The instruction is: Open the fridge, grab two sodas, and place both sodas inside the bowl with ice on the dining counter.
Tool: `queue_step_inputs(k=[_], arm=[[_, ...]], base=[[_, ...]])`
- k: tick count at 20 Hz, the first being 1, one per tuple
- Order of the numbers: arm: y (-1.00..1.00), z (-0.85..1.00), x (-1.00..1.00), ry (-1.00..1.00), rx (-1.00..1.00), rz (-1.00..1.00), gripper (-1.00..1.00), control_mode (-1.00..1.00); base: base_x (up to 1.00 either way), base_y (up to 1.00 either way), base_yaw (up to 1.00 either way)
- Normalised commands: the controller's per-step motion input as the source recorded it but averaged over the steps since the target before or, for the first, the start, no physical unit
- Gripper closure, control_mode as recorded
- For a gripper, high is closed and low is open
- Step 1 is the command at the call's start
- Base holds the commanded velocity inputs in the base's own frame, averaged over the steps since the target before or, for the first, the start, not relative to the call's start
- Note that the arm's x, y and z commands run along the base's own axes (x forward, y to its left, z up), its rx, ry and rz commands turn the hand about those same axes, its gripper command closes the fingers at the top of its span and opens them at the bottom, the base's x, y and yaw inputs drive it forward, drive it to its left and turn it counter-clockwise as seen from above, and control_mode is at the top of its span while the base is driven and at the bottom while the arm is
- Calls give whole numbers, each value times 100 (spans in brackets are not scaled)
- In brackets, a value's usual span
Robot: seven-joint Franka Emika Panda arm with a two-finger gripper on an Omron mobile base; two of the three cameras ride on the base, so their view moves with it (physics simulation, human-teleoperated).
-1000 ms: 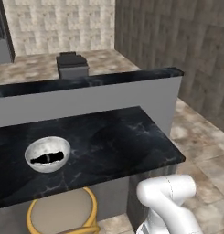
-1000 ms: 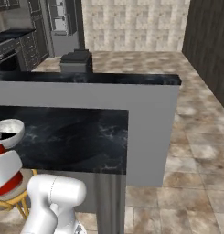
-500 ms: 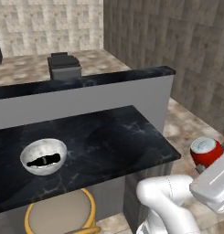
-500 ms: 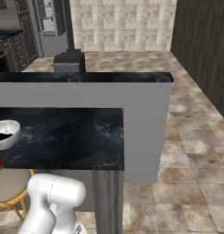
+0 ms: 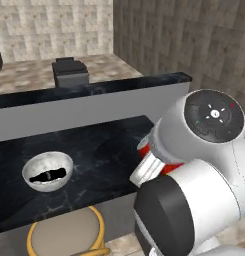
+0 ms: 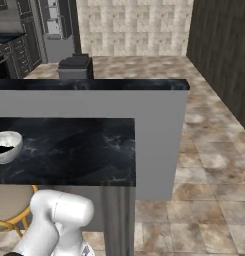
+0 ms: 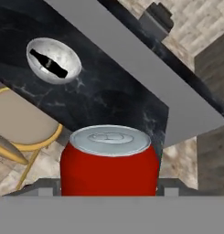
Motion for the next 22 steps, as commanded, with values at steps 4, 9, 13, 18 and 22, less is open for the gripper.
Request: queue_step_inputs(k=[4,9,13,18,22], arm=[[71,-12,79,26,-14,14,100,-100],[56,-55,78,12,-5,13,100,-100],[49,-59,65,4,-8,11,100,-100],[50,-51,51,16,-25,19,100,-100],[34,-38,54,17,-19,26,100,-100]], base=[[0,0,0],[0,0,0],[0,0,0],[0,0,0],[0,0,0]])
